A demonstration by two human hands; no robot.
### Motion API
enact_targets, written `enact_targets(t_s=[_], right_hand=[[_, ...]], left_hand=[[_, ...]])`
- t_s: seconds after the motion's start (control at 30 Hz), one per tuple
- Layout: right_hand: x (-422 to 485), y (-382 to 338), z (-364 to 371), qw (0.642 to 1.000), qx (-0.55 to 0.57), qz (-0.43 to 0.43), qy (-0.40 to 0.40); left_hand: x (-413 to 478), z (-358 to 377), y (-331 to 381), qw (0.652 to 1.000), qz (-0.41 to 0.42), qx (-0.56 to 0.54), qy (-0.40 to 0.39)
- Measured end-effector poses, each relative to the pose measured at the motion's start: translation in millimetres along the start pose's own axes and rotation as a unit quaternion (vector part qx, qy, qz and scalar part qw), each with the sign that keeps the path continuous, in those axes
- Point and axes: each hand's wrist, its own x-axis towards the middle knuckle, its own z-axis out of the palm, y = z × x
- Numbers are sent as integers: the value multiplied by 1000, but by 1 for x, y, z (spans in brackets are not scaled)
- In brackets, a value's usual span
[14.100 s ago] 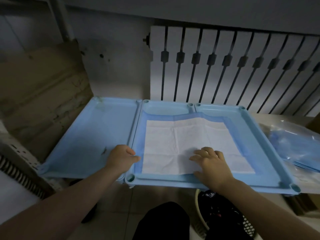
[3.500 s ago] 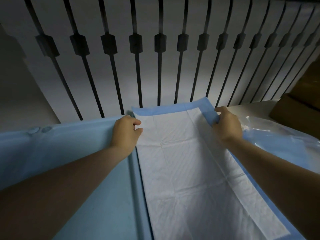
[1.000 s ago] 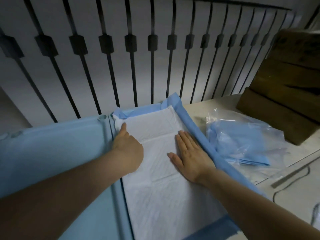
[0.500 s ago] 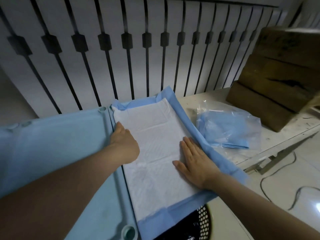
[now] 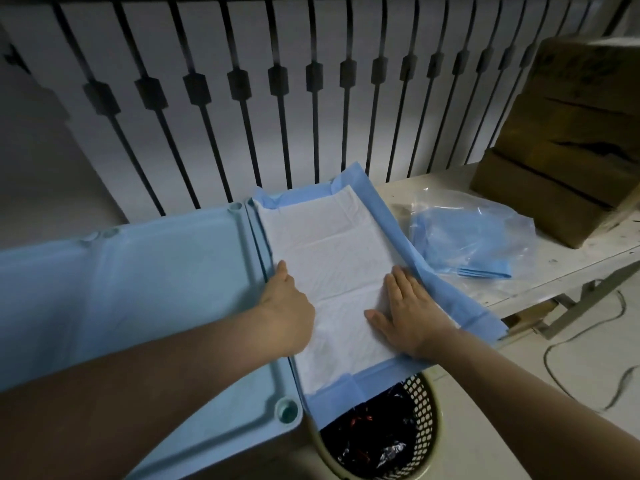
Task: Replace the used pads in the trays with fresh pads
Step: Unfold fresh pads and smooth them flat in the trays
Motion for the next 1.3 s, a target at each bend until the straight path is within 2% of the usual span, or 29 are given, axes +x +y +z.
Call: enact_targets(t_s=[0.13, 0.27, 0.37, 0.5, 0.67, 0.87, 0.97, 1.03, 1.17, 1.3], right_hand=[[-1, 1, -4, 1000, 0, -7, 12], [2, -22, -5, 988, -12, -142, 57], [6, -58, 8, 972, 30, -230, 24], [-2, -65, 13, 966, 84, -243, -7], [-44, -50, 14, 953, 99, -284, -45], [-71, -49, 19, 953, 95, -286, -27], [-71, -54, 14, 955, 94, -280, -7], [-73, -55, 13, 957, 84, -276, 7], [-78, -57, 16, 956, 102, -276, 11], [-76, -53, 10, 954, 196, -229, 8]], left_hand=[[-2, 5, -2, 999, 4, -35, 12], [-5, 4, -8, 996, 5, -86, 22], [-6, 3, -6, 996, 1, -80, 27], [-4, 4, -4, 997, -6, -69, 19], [-2, 5, -3, 998, -9, -64, 8], [-4, 5, -4, 997, -22, -76, -4], [-23, -1, 4, 992, 1, -90, 92], [-36, -1, 14, 976, 43, -152, 149], [-43, 10, 20, 943, 100, -302, 99], [-32, 9, 21, 951, 88, -287, 72]])
